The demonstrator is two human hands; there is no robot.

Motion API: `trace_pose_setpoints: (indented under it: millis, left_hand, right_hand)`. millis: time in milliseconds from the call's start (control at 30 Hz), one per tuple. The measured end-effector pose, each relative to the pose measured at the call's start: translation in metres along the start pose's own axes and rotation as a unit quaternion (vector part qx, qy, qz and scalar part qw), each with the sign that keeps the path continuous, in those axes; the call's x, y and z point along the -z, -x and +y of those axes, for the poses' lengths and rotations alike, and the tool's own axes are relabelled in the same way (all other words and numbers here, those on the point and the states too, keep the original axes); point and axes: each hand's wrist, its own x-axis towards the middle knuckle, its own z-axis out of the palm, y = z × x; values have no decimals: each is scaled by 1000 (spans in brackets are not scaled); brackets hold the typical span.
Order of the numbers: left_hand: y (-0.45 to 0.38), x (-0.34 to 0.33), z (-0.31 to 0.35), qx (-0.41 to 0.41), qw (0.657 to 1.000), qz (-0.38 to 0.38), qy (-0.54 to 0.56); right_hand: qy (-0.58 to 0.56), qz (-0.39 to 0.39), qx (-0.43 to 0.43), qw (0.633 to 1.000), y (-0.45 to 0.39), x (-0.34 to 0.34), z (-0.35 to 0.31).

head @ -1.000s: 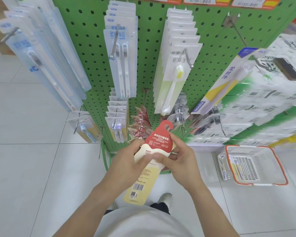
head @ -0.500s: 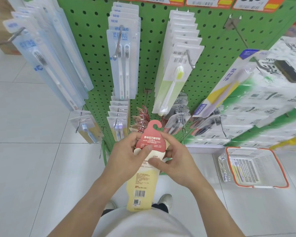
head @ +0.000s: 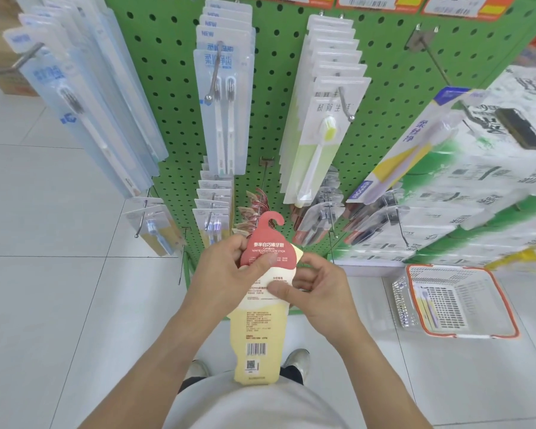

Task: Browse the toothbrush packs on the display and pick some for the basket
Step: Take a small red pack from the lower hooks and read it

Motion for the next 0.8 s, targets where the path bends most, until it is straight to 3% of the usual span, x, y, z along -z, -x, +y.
trace_pose_setpoints:
  millis: [233, 467, 633, 800]
  left_hand:
    - [6, -1, 4, 10, 998, -3, 62]
    - [6, 3, 7, 3, 996, 42, 77]
    - [6, 5, 2, 19, 995, 79, 63]
    - [6, 12, -1, 46, 994, 51, 85]
  right_hand:
    - [-14, -6, -3, 1000, 1, 4, 4]
    - [34, -100, -56, 993, 3, 3, 12]
    - [53, -134, -42, 989, 5, 7, 14]
    - [65, -176, -17, 982, 4, 17, 12]
